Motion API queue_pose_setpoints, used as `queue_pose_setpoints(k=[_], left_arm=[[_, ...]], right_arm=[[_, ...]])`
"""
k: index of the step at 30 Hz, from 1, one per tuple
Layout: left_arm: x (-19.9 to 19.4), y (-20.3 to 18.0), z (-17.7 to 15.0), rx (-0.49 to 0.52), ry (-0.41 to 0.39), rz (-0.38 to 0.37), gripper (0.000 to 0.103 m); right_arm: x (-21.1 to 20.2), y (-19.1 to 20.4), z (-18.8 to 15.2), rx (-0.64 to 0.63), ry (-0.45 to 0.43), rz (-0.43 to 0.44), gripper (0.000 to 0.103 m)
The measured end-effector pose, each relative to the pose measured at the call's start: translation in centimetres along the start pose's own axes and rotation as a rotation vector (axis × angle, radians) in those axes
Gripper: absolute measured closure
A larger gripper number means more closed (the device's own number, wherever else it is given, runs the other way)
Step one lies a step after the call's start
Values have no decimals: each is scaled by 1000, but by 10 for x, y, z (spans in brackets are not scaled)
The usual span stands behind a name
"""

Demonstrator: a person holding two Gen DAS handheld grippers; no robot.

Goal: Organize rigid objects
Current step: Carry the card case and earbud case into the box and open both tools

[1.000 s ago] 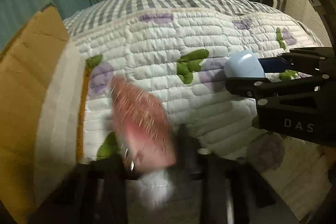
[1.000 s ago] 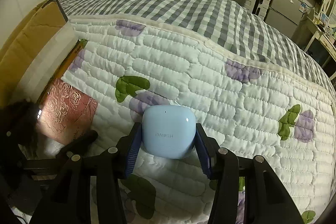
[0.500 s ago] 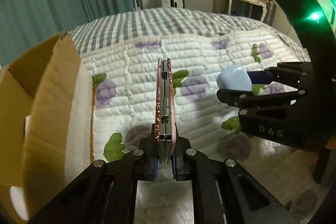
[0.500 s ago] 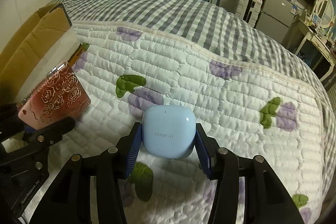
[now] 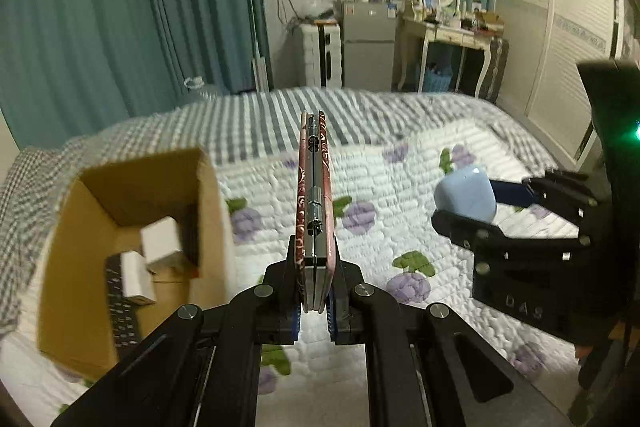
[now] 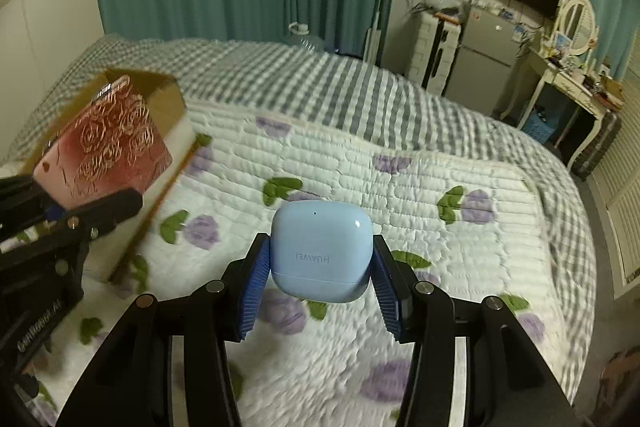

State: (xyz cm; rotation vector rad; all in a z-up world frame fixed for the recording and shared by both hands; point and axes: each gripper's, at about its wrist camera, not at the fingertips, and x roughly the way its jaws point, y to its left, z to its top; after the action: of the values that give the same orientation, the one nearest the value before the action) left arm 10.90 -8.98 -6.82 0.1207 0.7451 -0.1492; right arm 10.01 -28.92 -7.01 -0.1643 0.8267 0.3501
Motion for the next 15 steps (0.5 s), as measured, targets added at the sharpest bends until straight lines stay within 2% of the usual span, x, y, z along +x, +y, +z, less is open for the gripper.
queue_pose_setpoints(k=[6,11,15], left_arm=[[-51,25,12,-17,-75,-3,93],[-84,57,21,-37,-129,13,93],[-100,88,22,-58,-153,36,93]], right_arm=[[-51,27,12,28,-57,-16,54],[-94,63,41,-28,-128,-37,54],[-123,96,65,-50,-195,-21,54]])
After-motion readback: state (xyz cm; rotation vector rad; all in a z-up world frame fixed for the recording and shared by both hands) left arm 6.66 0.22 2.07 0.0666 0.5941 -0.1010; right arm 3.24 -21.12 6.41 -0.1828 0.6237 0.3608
